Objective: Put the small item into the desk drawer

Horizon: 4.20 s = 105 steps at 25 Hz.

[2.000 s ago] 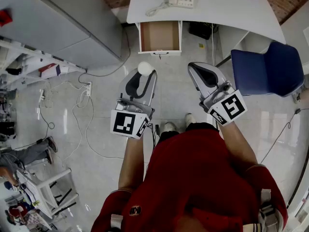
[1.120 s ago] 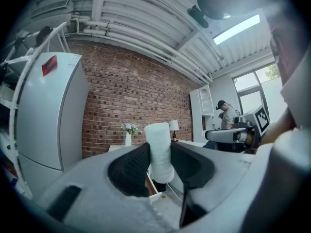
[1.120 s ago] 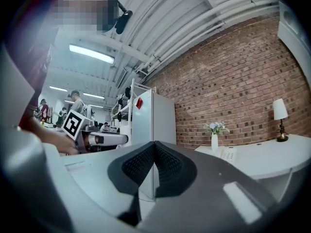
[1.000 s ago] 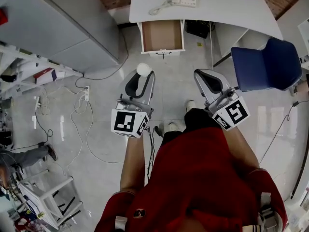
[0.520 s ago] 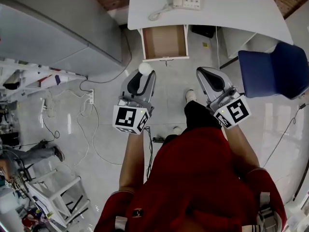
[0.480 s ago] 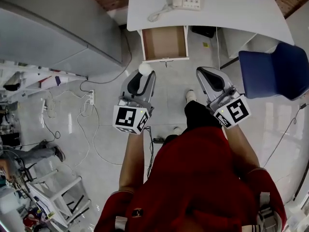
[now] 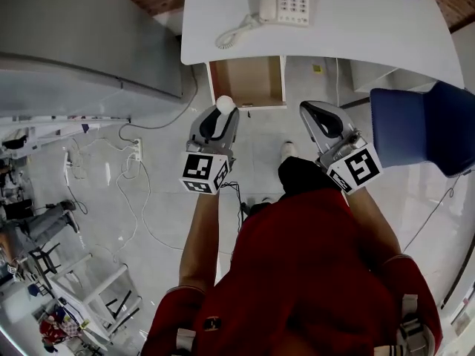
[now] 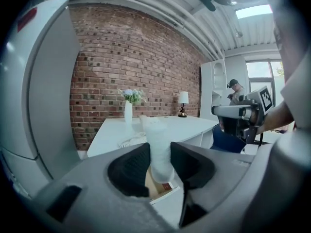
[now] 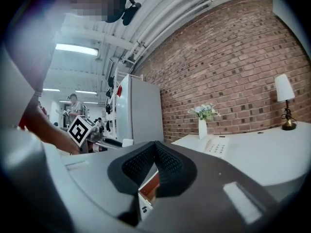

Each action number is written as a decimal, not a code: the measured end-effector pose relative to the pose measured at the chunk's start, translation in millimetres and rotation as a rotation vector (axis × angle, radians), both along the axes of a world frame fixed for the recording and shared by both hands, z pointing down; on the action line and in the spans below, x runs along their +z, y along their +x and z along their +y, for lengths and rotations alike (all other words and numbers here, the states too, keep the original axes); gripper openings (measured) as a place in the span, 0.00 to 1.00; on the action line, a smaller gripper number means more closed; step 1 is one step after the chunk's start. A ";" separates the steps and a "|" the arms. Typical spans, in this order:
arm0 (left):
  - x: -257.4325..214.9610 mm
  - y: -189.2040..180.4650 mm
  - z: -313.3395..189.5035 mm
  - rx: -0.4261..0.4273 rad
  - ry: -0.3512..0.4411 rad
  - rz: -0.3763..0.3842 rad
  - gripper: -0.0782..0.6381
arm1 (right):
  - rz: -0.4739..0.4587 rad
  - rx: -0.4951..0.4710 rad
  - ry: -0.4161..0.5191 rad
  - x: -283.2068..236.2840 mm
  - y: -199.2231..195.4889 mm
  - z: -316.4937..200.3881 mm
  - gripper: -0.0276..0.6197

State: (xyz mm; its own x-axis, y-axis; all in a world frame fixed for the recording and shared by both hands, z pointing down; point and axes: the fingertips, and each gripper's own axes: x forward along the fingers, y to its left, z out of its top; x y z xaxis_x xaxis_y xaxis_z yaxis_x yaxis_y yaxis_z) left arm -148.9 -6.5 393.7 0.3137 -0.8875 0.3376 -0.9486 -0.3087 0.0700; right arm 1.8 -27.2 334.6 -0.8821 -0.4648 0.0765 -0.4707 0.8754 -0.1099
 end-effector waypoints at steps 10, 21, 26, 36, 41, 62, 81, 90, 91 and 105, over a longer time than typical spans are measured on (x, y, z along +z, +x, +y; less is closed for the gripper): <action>71.6 3.6 -68.9 0.000 -0.160 -0.005 0.30 | 0.033 -0.045 -0.043 35.3 -0.5 -61.1 0.06; 165.3 -11.2 -115.8 0.010 -0.347 0.018 0.30 | 0.083 -0.011 -0.108 85.8 -14.6 -88.4 0.06; 208.6 -8.5 -128.5 0.024 -0.430 0.021 0.30 | 0.097 0.023 -0.141 107.8 -13.3 -91.3 0.06; 293.3 -18.3 -153.2 0.044 -0.574 0.000 0.30 | 0.123 0.095 -0.195 152.0 -11.0 -95.1 0.06; 325.3 -27.7 -165.5 0.032 -0.637 -0.009 0.30 | 0.134 0.125 -0.216 169.4 -5.9 -99.7 0.06; 403.4 -33.8 -187.3 0.017 -0.834 -0.033 0.30 | 0.163 0.158 -0.248 200.8 -8.1 -117.4 0.06; 405.7 -36.5 -190.9 0.026 -0.830 -0.055 0.37 | 0.163 0.151 -0.257 206.2 -8.2 -130.8 0.06; 347.4 -27.4 -186.6 0.062 -0.720 -0.034 0.37 | 0.147 0.126 -0.243 186.2 -19.7 -127.7 0.06; 339.1 -25.7 -184.6 0.069 -0.702 -0.033 0.36 | 0.144 0.123 -0.240 183.2 -21.5 -127.2 0.06; 178.4 2.6 -151.4 0.116 -0.378 0.066 0.23 | 0.100 0.098 -0.204 128.2 -35.5 -115.6 0.06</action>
